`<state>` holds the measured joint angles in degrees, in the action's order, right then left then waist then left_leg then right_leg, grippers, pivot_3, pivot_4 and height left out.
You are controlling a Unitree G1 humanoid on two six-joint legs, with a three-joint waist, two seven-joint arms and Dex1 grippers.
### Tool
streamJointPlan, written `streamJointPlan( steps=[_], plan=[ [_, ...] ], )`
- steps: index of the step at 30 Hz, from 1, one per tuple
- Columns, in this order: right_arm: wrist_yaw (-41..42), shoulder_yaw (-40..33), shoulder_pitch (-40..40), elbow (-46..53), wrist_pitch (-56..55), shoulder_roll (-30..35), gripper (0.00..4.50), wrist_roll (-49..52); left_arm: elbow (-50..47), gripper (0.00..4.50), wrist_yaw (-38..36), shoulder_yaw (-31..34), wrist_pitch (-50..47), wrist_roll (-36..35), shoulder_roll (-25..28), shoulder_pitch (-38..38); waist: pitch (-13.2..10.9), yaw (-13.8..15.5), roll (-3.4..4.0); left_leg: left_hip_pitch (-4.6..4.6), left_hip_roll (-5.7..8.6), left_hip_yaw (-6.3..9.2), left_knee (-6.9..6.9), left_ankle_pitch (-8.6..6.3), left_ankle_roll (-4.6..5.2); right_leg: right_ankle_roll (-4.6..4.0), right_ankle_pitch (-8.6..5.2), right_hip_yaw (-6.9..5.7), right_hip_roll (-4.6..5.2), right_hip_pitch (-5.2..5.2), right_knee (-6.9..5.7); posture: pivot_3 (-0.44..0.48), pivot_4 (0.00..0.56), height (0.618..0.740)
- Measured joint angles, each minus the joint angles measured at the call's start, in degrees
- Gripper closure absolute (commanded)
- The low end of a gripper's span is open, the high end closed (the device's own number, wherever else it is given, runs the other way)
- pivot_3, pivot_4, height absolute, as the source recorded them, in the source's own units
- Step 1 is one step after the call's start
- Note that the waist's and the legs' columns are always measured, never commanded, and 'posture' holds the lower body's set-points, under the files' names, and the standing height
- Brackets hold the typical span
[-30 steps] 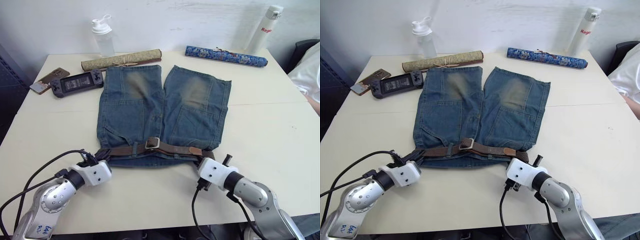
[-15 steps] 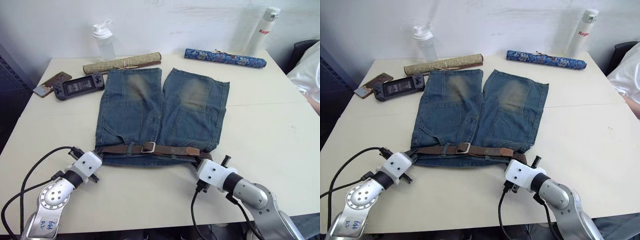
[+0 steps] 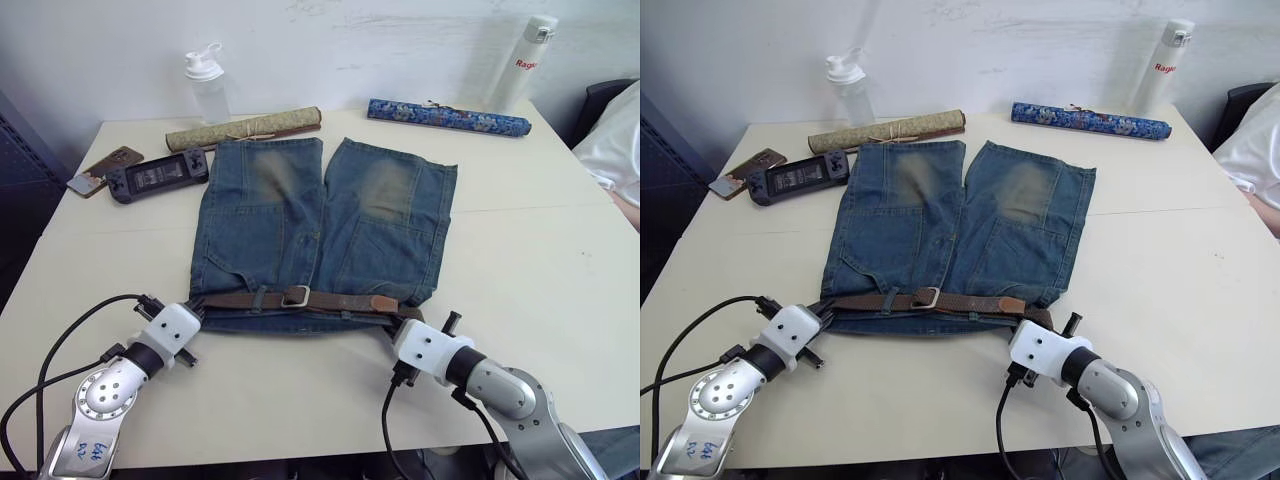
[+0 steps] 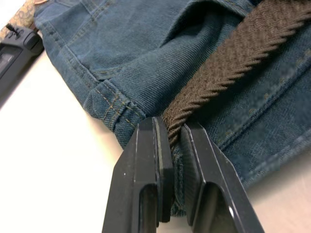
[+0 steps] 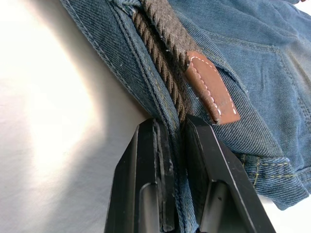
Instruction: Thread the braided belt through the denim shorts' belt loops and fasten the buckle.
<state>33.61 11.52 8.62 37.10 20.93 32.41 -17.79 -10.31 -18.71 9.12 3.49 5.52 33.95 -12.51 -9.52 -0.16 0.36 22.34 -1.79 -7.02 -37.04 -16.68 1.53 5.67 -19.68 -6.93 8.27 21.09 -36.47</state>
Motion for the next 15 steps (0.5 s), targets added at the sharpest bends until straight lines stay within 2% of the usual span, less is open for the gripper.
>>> streamJointPlan(
  steps=[15],
  plan=[
    [-0.12,0.00,0.95,0.65,0.48,0.67,4.37,-0.35,0.23,4.21,2.40,-1.29,5.69,5.24,1.26,-1.57,-0.03,0.10,-0.06,0.05,0.01,-0.03,0.01,-0.12,0.06,0.01,0.00,0.02,0.06,0.00,0.18,0.000,0.150,0.717]
  ],
)
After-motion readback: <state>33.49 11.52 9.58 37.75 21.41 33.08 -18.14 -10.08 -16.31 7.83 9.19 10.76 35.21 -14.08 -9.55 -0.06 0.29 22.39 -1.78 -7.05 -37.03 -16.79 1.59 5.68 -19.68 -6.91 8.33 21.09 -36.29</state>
